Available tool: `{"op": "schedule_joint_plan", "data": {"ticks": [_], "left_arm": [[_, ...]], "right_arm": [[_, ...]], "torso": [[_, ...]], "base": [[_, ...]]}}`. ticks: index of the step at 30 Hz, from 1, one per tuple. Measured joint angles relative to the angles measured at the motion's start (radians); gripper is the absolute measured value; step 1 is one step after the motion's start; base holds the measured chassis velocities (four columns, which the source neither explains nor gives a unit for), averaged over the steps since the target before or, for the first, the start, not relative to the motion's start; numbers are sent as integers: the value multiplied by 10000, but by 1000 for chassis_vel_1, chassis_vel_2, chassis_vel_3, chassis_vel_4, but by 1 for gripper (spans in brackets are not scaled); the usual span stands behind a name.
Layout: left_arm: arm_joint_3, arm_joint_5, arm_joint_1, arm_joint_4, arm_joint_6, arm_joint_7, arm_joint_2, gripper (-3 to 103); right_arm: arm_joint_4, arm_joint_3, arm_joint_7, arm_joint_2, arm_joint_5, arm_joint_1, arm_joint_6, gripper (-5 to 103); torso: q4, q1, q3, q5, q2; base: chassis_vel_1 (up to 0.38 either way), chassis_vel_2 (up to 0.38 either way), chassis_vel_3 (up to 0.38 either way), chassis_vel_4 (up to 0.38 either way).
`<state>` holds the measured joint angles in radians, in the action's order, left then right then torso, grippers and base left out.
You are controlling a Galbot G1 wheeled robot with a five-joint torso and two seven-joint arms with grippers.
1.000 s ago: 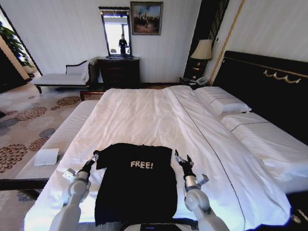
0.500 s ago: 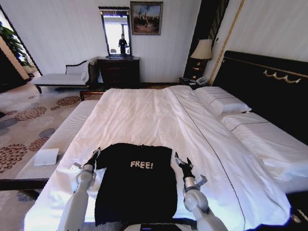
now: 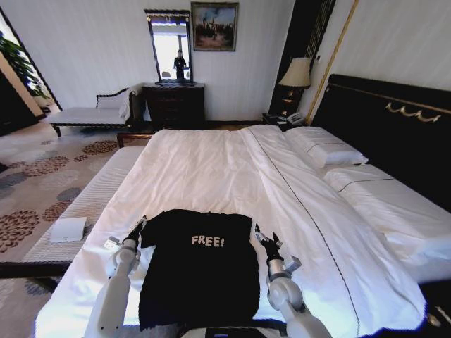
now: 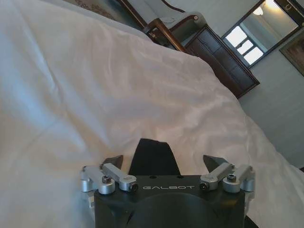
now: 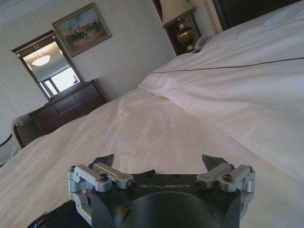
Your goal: Fold the clothes on the bed.
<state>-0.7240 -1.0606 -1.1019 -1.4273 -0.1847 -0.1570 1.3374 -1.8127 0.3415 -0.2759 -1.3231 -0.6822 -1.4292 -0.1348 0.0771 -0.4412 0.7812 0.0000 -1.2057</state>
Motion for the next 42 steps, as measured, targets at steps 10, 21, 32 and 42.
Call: {"op": "schedule_joint_plan", "data": {"ticks": [10, 21, 32, 42], "left_arm": [[-42, -22, 180, 239, 145, -83, 163, 62], [-112, 8, 185, 267, 176, -142, 123, 24], [-136, 7, -70, -336, 150, -51, 10, 0], [720, 248, -1105, -2684, -195, 19, -144, 0]], "right_arm": [[55, -17, -99, -15, 27, -5, 132, 100], [127, -100, -208, -63, -16, 82, 341, 100], [219, -103, -235, -63, -12, 71, 342, 100], [227, -80, -272, -80, -2, 70, 322, 100]], "torso": [[0, 0, 0, 0, 0], [0, 0, 0, 0, 0], [0, 0, 0, -1, 0], [0, 1, 0, 1, 0]], "base": [[0, 0, 0, 0], [0, 0, 0, 0], [0, 0, 0, 0], [0, 0, 0, 0]]}}
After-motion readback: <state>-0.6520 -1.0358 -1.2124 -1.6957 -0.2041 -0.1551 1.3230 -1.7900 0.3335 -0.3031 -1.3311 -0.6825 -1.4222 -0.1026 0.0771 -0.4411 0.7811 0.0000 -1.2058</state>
